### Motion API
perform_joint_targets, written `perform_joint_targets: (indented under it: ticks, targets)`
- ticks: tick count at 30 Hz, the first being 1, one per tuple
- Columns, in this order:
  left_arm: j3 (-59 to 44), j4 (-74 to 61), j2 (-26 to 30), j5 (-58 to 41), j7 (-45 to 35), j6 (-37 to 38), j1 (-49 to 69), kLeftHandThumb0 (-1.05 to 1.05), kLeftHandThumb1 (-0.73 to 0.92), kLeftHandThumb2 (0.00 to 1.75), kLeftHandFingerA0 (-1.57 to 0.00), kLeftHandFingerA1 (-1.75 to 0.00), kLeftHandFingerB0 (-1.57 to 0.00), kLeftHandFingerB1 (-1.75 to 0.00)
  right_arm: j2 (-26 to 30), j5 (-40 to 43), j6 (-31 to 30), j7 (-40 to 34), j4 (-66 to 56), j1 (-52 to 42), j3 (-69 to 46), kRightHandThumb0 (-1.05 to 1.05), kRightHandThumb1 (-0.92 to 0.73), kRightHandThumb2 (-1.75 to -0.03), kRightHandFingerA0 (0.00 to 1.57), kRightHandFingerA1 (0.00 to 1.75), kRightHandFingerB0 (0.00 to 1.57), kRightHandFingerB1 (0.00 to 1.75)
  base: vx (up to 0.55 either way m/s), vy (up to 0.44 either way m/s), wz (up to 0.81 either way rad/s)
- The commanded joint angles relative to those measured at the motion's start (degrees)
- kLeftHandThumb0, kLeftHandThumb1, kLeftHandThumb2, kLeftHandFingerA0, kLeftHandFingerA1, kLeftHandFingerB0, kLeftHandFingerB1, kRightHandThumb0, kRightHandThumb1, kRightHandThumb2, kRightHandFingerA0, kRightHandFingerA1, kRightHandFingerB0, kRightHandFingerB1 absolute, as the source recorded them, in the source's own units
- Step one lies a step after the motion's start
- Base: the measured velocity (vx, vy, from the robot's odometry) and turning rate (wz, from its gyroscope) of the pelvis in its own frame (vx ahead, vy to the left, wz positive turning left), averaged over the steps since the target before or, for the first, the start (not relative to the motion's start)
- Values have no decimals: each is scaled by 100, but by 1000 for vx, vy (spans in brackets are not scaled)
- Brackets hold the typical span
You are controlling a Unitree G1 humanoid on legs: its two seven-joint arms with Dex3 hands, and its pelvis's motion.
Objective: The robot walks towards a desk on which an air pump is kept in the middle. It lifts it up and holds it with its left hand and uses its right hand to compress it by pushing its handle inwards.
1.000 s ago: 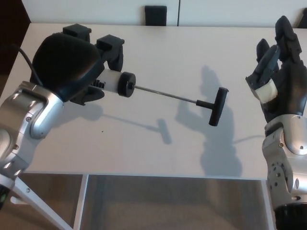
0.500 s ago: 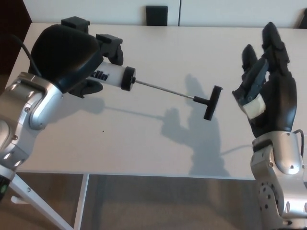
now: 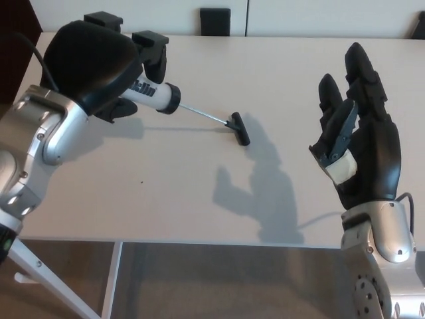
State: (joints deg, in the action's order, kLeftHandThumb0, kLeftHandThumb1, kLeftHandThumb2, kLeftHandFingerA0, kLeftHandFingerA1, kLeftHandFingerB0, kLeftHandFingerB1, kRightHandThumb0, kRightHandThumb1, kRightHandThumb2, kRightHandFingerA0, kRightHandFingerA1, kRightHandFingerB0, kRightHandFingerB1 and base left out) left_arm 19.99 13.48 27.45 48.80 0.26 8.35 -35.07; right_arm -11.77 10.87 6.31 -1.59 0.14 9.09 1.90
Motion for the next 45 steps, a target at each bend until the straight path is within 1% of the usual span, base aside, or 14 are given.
perform_joint_targets:
  ticks: [1,10,11,12,14,15,17,19,25,26,27,28,33,45]
  targets:
    - [10,78,45,14,106,111,-100,0,65,51,-66,-175,-56,-138,-113,89,84,7,90,-45,-52,-93,-83,-114,0,5,0,5,0,0,0]
    - [1,46,34,18,101,101,-91,0,64,51,-67,-175,-58,-135,-36,74,103,51,373,36,-92,-94,-84,-115,0,5,0,4,0,0,0]
    - [-8,63,30,-2,88,101,-112,0,63,51,-69,-175,-68,-116,-27,47,136,38,444,83,-102,-93,-83,-115,0,5,0,5,0,0,0]
    - [-11,61,28,-1,89,93,-110,0,62,51,-68,-175,-64,-126,-31,46,138,31,455,95,-106,-93,-83,-115,0,5,0,5,0,0,0]
    - [-13,58,26,1,91,87,-108,0,62,51,-68,-175,-64,-126,-35,48,140,28,462,102,-109,-93,-83,-115,0,5,0,5,0,0,0]
    - [-14,47,31,0,95,95,-97,0,64,52,-66,-175,-51,-141,-38,52,139,30,458,101,-108,-93,-83,-115,0,5,0,5,0,0,0]
    - [-16,37,38,-3,100,110,-86,0,64,52,-66,-175,-51,-141,-40,53,141,32,459,102,-108,-93,-83,-115,0,5,0,5,0,0,0]
    - [-48,-36,35,-61,65,125,-74,2,66,50,-60,-175,-42,-155,-22,67,121,62,508,147,-117,-94,-83,-114,0,4,0,3,0,0,0]
    - [-182,-323,-39,-304,-72,123,-64,2,67,52,-64,-175,-44,-149,27,59,57,42,709,340,-200,-92,-84,-115,0,5,0,5,0,0,0]
    - [-368,-419,-182,-780,-274,59,43,3,63,59,-60,-175,-41,-169,27,65,44,60,726,366,-196,-93,-83,-115,0,6,0,5,0,0,0]
    - [-368,-419,-182,-780,-274,59,43,3,63,59,-60,-175,-41,-169,27,65,44,60,726,366,-196,-93,-83,-115,0,6,0,5,0,0,0]
    - [-712,-589,-414,-1684,-591,24,254,4,62,54,-60,-175,-40,-175,13,99,41,118,758,392,-184,-90,-81,-114,0,8,0,7,0,0,0]
    - [-1194,-950,-579,-2919,-998,335,565,-4,64,49,-59,-175,-43,-175,8,157,60,145,873,456,-231,-93,-84,-115,0,5,0,4,0,0,0]
    - [-1679,-1688,-465,-3696,-1586,77,798,-1,65,48,-62,-175,-49,-164,58,210,60,154,990,555,-334,-93,-82,-114,0,6,0,6,0,0,0]
